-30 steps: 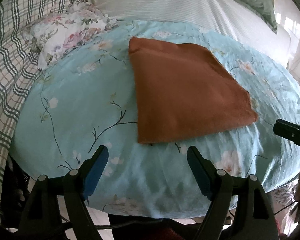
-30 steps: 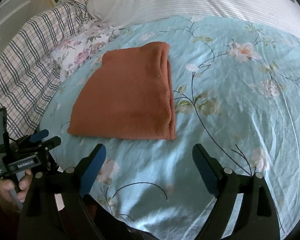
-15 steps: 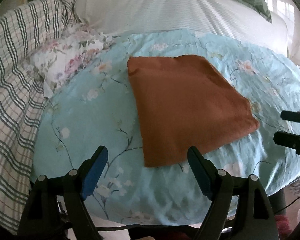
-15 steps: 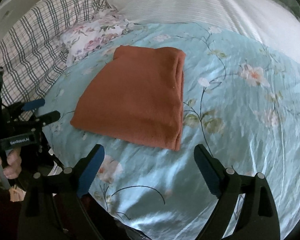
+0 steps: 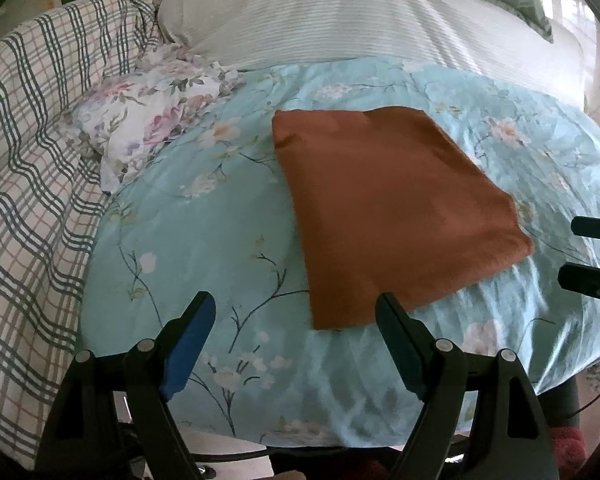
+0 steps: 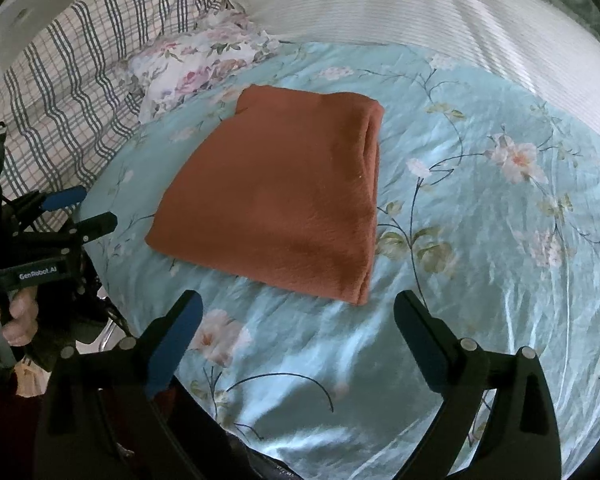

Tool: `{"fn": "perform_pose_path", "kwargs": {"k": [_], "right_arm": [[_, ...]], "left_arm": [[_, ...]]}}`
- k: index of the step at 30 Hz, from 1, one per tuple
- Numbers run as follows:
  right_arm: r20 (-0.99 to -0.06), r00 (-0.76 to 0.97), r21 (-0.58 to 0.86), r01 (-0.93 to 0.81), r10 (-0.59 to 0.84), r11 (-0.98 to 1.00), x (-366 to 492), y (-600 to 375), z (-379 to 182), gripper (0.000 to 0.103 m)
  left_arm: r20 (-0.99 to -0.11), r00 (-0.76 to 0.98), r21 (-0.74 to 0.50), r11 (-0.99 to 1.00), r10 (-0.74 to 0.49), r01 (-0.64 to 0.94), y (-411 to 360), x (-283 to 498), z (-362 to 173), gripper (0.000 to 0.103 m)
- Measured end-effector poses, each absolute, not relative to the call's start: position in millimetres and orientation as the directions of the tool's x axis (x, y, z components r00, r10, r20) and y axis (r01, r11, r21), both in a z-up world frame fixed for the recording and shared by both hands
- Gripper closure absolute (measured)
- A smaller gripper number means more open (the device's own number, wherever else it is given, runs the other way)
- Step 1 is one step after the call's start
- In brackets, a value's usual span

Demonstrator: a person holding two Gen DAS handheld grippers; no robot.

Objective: Fold small clothes

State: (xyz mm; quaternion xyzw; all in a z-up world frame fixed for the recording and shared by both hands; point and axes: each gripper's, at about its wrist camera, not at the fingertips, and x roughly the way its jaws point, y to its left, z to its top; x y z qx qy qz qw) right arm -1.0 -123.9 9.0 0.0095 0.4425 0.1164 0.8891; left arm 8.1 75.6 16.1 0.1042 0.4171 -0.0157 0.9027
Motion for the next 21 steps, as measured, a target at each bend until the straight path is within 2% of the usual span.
{"fn": "perform_pose_path", "kwargs": {"k": [11, 21], "right_arm": [[-0.774, 0.595, 0.118, -0.200, 0.216, 0.973, 19, -123, 17, 0.006], [-0.780, 0.585, 0.143, -0.180, 0.223, 0.973, 41, -119, 10, 0.006]], "left_arm": [[-0.751, 0.653, 0.196, 0.978, 0.102, 0.073, 85, 27, 17, 0.020], [-0.750, 0.657, 0.156, 0.986, 0.077, 0.063, 86, 38, 19, 0.020]]}}
